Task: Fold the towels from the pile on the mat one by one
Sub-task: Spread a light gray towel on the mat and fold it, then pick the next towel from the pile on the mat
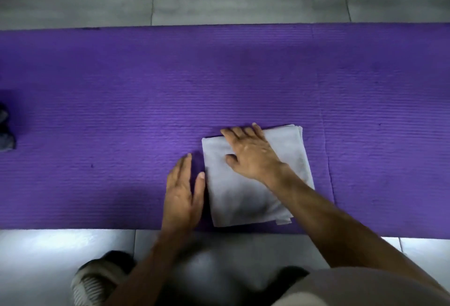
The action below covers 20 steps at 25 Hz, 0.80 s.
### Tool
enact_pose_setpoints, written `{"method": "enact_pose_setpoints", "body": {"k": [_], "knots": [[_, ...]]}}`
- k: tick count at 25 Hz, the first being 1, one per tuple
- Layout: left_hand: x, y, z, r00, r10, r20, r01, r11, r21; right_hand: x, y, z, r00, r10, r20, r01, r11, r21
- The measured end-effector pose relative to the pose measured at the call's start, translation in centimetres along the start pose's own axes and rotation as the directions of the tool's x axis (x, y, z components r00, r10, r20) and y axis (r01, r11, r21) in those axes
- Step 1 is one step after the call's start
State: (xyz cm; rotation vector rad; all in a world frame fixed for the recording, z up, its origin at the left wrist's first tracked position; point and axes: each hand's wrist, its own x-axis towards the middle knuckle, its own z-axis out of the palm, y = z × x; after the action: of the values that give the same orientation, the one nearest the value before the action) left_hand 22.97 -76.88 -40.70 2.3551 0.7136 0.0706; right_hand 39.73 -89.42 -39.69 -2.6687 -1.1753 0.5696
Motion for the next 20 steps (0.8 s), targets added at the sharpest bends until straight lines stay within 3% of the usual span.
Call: {"method": "enact_pose_setpoints", "body": {"k": [2,4,6,8,11,14,16,18,20], "knots": [[2.8,-0.7,-2.2,0.998,-0.057,-0.032,0.055,0.997,-0.057,3.0,0.1,-1.8,0.981,0.008,0.194,-0.019,0.998,0.055],[6.0,-0.8,-4.2,0.996,-0.078,-0.046,0.074,0.994,-0.085,3.7,0.8,-4.7,0.936,-0.059,0.347,-0.051,0.953,0.3],[9.6,0.9,-6.7,0.994,-0.105,-0.031,0.101,0.988,-0.12,2.4,1.4,-9.2,0.904,-0.164,0.396,-0.069,0.857,0.511],[12.0,4.8,-10.7,0.996,-0.09,-0.016,0.087,0.988,-0.125,-0.1,0.7,-15.7,0.905,-0.2,0.376,-0.101,0.758,0.645],[13.2,13.5,-19.8,1.0,0.011,0.01,-0.009,0.995,-0.096,-4.6,-2.5,-28.2,0.947,-0.139,0.29,-0.138,0.64,0.756],[13.1,22.8,-30.9,0.995,0.095,0.023,-0.094,0.993,-0.07,-8.5,-6.4,-41.5,0.992,-0.052,0.116,-0.065,0.575,0.815],[12.5,29.4,-39.3,0.992,0.122,0.019,-0.121,0.99,-0.066,-11.8,-9.5,-51.8,0.999,0.049,0.008,-0.03,0.473,0.88],[11.3,36.6,-47.6,0.985,0.161,0.055,-0.158,0.986,-0.051,-16.0,-12.6,-61.9,0.992,0.119,-0.046,-0.003,0.378,0.926],[10.1,43.5,-55.2,0.97,0.229,0.086,-0.227,0.973,-0.042,-20.0,-15.4,-71.1,0.987,0.138,-0.084,0.03,0.356,0.934]]}}
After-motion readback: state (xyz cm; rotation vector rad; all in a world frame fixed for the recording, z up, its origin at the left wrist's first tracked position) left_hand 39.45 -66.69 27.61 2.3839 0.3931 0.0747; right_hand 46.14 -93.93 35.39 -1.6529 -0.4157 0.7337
